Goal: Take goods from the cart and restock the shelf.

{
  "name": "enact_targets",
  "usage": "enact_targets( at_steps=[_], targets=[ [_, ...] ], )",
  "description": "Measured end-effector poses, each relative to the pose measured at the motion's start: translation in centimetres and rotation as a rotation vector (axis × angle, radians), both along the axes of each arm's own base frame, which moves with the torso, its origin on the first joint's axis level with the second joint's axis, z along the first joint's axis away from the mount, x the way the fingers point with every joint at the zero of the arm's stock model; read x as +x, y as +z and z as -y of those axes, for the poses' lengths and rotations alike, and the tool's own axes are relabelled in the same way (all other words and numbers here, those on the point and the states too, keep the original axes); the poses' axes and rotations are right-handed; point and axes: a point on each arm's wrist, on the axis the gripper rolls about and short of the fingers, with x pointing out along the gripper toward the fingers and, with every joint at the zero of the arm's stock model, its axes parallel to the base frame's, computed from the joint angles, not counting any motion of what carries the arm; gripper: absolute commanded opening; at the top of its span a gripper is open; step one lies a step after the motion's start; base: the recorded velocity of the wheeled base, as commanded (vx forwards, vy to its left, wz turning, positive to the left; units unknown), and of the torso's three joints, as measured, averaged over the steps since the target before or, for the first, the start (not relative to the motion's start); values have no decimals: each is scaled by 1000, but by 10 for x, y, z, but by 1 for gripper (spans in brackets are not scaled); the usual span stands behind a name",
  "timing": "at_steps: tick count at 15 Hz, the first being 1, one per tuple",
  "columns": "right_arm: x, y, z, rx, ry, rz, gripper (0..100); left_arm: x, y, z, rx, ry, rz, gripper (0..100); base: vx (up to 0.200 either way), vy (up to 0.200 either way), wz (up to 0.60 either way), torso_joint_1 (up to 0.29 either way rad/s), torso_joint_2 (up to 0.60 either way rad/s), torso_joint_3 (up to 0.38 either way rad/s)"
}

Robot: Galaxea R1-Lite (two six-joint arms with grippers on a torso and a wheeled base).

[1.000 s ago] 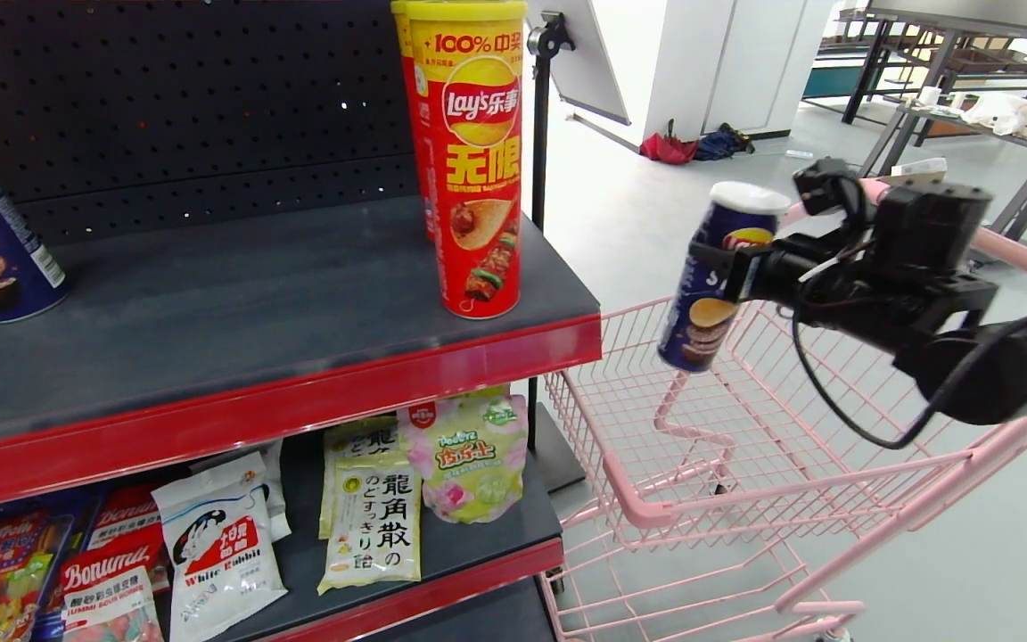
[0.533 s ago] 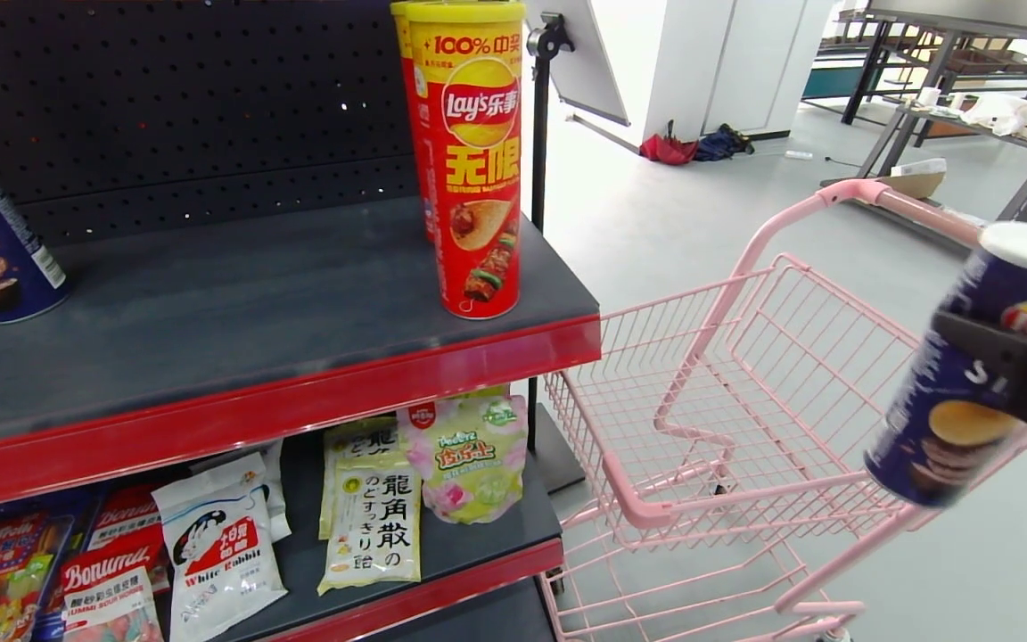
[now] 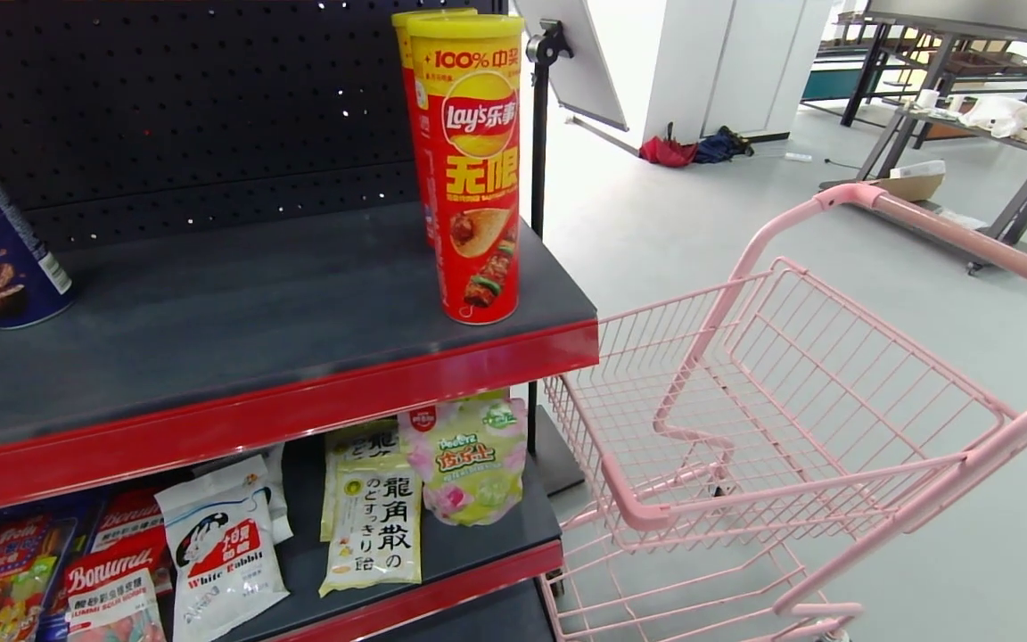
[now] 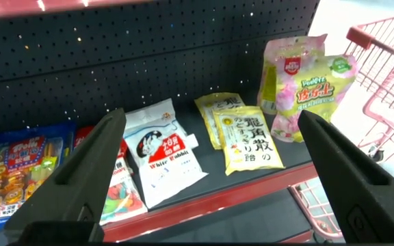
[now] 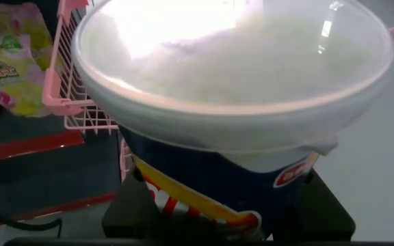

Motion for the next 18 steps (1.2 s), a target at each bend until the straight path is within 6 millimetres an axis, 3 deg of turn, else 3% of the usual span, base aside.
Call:
enact_targets(
  at_steps=[11,18],
  targets=[
    [-5,-3,0,-2,16,21,0,0,0,0,1,0,1,100,0,0,0,196,-544,-347],
    [-3,-4,-1,-21,72,10,0,0,0,0,0,-1,0,100,0,0,86,129,-303,-181]
  ],
)
